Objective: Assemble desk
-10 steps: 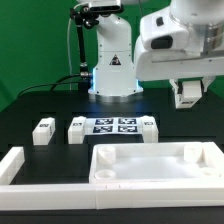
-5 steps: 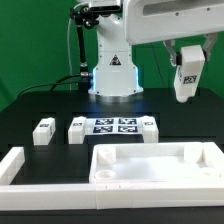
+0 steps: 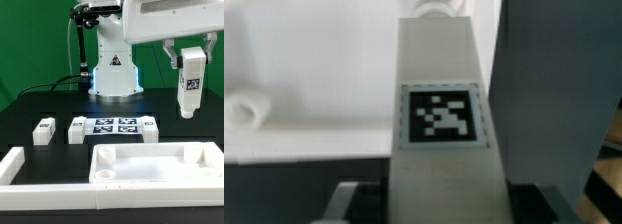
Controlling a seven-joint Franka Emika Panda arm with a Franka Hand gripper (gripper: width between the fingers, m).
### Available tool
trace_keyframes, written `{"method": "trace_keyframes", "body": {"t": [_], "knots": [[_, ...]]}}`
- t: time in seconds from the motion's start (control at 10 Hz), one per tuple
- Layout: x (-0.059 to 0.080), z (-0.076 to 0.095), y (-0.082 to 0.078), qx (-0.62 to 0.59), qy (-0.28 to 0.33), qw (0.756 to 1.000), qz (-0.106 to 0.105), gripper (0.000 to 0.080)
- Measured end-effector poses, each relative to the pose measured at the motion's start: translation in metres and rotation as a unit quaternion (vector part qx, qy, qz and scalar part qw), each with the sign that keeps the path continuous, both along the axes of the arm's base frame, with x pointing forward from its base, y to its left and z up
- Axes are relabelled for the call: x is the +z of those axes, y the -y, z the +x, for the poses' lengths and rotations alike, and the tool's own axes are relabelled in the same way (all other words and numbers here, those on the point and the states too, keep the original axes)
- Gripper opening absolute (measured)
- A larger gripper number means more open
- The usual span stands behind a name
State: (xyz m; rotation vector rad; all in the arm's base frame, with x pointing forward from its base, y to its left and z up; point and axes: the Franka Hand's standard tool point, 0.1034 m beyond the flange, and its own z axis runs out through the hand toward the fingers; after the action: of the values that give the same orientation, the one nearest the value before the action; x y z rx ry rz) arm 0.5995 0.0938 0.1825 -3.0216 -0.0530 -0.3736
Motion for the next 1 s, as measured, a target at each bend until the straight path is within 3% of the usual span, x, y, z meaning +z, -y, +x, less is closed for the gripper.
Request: {"method": "trace_keyframes", "body": {"t": [0.2,0.4,0.7,0.8,1.0], "knots": [[0.01,0.023,-0.008,0.009,0.067,0.998,0.0,0.0287],[0.008,0.022,-0.012,0.005,0.141,0.99,0.009,0.0287],[0.005,0.022,-0.011,0.01,0.152,0.988,0.006,0.0287],[-0.002,0.019,-0.006,0.029,0.148,0.989,-0.005,0.0287],[-0.004,0.029,0.002,0.061,0.148,0.987,-0.024,0.0287]]}}
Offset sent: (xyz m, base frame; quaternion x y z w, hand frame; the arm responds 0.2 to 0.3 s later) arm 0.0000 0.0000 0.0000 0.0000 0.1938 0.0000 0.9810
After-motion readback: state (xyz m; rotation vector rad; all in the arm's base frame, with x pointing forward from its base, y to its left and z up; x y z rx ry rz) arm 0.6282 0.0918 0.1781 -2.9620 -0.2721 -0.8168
